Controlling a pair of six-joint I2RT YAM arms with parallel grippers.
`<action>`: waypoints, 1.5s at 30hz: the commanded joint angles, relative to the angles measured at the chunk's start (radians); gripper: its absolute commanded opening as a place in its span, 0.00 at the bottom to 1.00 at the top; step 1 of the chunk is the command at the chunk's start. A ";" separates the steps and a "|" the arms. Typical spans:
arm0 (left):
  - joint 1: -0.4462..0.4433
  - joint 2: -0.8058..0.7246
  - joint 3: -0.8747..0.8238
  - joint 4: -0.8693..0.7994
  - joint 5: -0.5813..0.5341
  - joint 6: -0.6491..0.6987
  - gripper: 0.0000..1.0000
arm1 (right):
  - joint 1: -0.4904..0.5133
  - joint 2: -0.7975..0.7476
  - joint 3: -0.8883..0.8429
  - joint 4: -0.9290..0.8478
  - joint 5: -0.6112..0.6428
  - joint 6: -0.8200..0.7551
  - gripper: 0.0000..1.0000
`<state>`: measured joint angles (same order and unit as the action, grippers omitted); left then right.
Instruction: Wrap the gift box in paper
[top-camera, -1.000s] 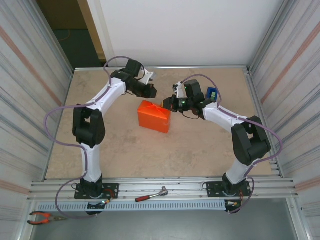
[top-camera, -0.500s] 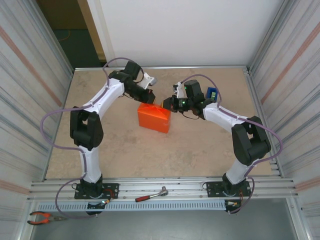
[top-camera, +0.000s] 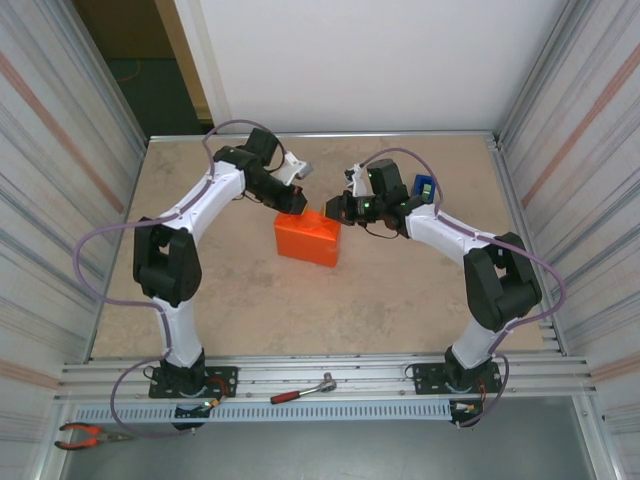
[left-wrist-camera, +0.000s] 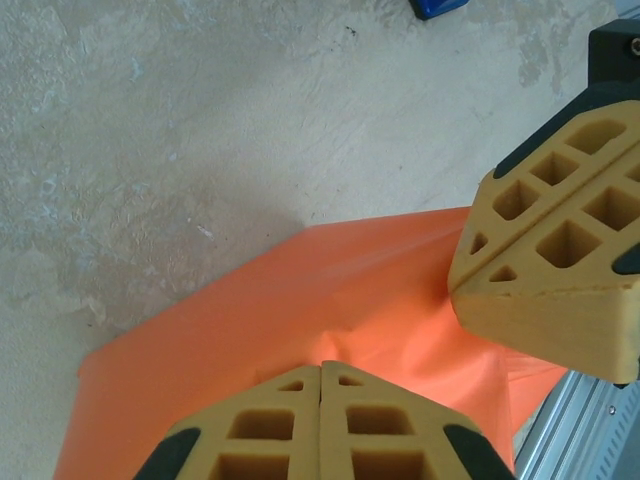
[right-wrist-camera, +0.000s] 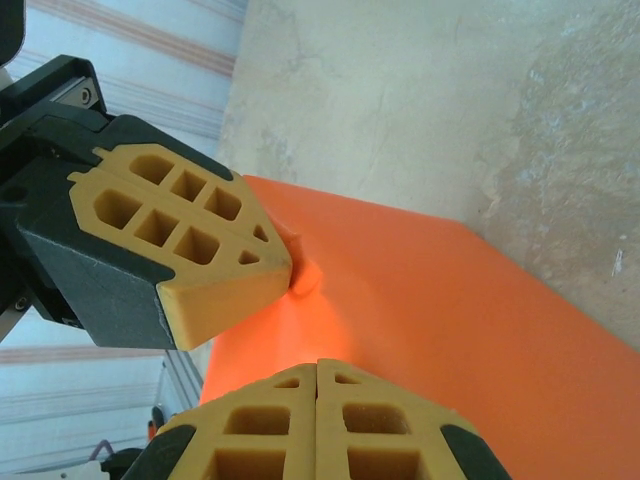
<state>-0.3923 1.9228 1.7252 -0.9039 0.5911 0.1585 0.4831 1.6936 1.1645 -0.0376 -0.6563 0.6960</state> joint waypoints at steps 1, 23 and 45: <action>0.001 -0.028 -0.037 -0.061 -0.052 0.015 0.05 | -0.002 0.021 0.028 -0.192 -0.001 -0.030 0.00; -0.007 -0.037 -0.099 -0.010 -0.064 -0.071 0.03 | 0.119 0.005 0.081 -0.231 0.060 -0.050 0.00; 0.025 -0.318 -0.382 0.264 -0.054 -0.401 0.08 | 0.038 0.067 0.013 -0.344 0.124 -0.198 0.00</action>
<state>-0.3752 1.6646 1.3457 -0.6022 0.5789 -0.2115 0.5518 1.6878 1.2236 -0.2195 -0.6403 0.5529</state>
